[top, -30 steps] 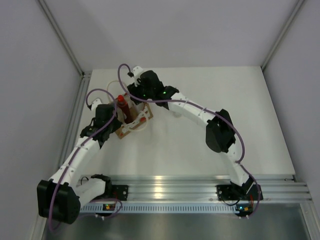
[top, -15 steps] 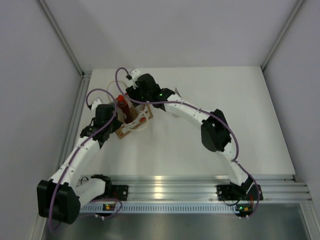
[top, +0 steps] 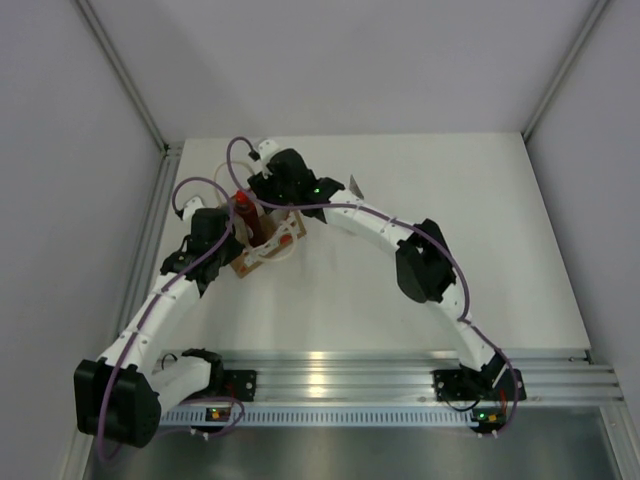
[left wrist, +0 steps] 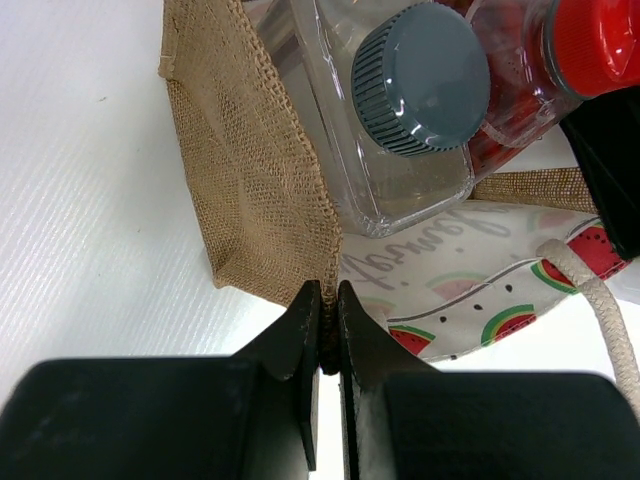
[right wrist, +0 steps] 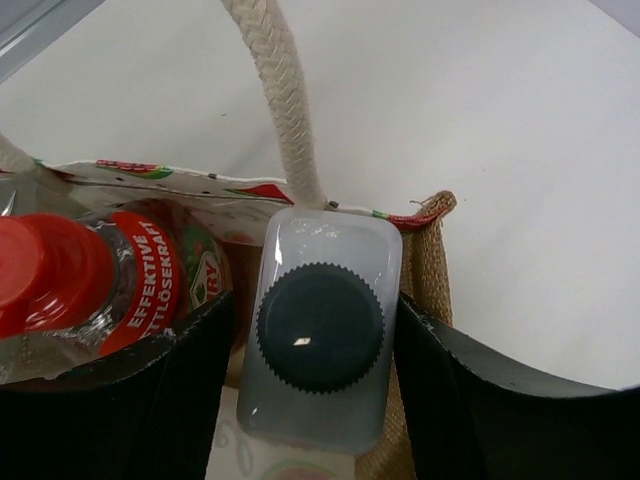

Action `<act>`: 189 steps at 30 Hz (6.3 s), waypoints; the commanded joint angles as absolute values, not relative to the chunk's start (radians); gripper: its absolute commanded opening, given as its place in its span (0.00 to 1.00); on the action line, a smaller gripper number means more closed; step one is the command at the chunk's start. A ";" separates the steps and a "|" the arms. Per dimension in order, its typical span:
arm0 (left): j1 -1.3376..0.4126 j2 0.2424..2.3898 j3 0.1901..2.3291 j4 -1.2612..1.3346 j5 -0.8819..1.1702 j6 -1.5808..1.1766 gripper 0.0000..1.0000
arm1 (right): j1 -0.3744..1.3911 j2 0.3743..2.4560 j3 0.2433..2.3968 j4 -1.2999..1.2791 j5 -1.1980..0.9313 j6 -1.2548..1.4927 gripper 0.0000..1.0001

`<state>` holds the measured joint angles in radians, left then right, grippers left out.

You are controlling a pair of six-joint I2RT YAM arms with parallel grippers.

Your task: Take the personal care products out of the canvas bag

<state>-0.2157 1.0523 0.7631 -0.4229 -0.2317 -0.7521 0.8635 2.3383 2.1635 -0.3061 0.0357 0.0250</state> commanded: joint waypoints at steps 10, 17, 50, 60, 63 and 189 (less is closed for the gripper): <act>-0.218 1.062 0.782 -0.426 -0.179 -0.747 0.00 | 0.879 2.430 2.206 -0.264 0.097 0.026 0.34; -0.218 1.063 0.781 -0.425 -0.183 -0.746 0.00 | 0.879 2.347 2.063 -0.095 0.124 0.043 0.00; -0.218 1.057 0.767 -0.425 -0.187 -0.756 0.00 | 0.913 2.056 1.901 0.055 0.114 0.029 0.00; -0.218 1.049 0.761 -0.425 -0.186 -0.764 0.00 | 0.911 1.994 1.887 0.034 0.094 0.025 0.00; -0.218 1.049 0.758 -0.425 -0.186 -0.765 0.00 | 0.911 1.980 1.896 0.018 0.081 0.026 0.00; -0.218 0.977 0.709 -0.425 -0.239 -0.845 0.00 | 0.968 2.304 2.120 -0.035 0.055 0.023 0.60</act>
